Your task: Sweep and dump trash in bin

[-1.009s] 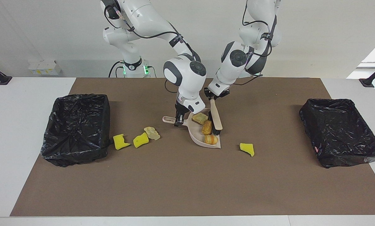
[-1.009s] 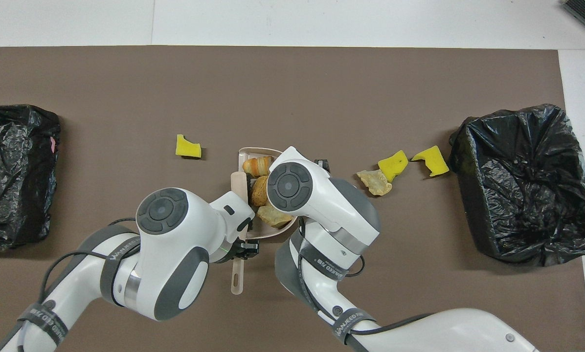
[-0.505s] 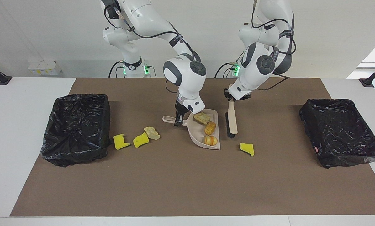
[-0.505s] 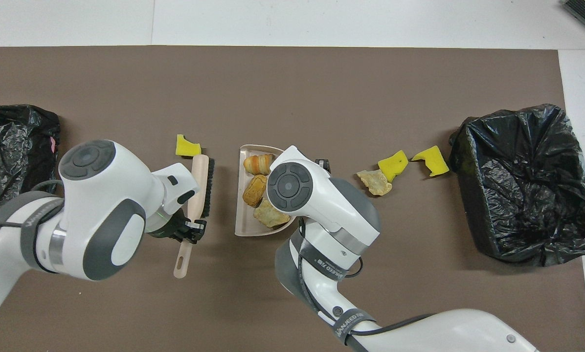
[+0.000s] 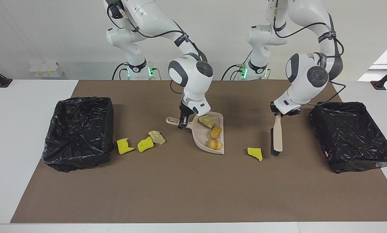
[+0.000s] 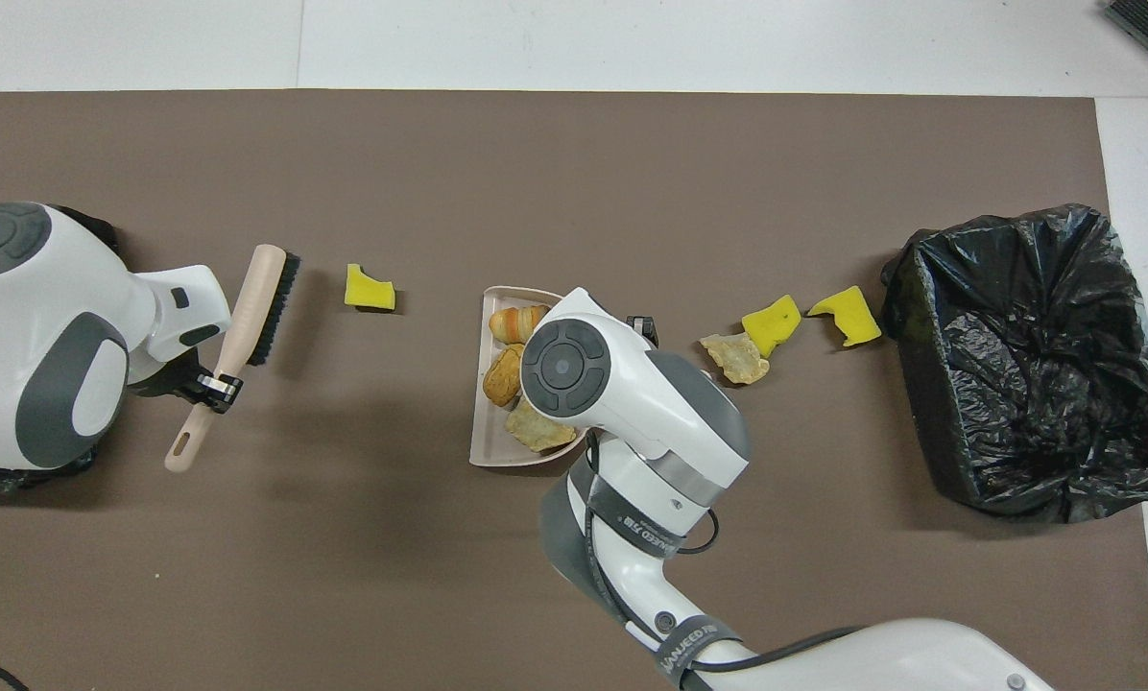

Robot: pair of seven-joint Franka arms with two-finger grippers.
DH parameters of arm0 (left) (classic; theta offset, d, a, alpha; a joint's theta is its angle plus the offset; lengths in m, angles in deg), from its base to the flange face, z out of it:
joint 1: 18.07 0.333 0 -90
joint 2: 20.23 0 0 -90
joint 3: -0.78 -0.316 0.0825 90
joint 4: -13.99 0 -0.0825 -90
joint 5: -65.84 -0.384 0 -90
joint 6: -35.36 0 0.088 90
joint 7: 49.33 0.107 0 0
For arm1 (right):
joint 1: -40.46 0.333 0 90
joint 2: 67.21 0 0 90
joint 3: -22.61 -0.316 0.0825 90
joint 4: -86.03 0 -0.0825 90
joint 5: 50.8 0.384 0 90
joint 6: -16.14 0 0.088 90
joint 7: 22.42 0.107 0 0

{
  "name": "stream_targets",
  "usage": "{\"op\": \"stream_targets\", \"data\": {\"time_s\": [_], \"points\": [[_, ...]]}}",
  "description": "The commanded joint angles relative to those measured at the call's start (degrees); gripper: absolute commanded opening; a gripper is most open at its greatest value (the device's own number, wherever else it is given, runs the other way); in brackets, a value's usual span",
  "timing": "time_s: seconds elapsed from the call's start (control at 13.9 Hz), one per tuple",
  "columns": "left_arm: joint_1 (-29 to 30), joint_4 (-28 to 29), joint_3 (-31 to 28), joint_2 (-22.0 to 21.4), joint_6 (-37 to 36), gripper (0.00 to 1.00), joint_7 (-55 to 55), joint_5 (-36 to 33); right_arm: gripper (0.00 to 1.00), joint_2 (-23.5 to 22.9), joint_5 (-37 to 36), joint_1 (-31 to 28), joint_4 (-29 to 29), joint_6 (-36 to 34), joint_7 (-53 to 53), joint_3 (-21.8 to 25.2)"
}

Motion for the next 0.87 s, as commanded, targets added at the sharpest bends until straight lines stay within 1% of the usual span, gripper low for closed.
{"op": "stream_targets", "data": {"time_s": [0.0, 0.29, 0.43, 0.58, 0.79], "points": [[0.6, -2.0, 0.9, 3.9, 2.8, 0.00, 1.8, -2.5, 0.00, 1.9, -2.7, 0.7, 1.4, -1.0, 4.8, -0.4], [-0.5, -0.2, 1.4, 3.8, 3.9, 0.00, 6.0, -1.7, 0.00, 1.8, -2.7, 1.0, 2.6, -0.2, 5.5, -0.4], [-3.6, 0.5, 1.4, 3.4, 4.0, 0.00, 6.0, -0.7, 0.00, 1.5, -2.7, 1.0, 2.6, 1.2, 5.5, -0.4], [-6.1, 2.9, 1.4, 2.1, 4.6, 0.00, 6.0, 3.4, 0.00, 0.7, -2.7, 0.9, 2.6, 2.6, 5.5, -0.4], [-10.9, 6.9, 1.4, -0.5, 5.3, 0.00, 5.2, 5.3, 0.00, -0.3, -2.6, 0.8, 2.5, 5.3, 5.5, -0.5]]}}
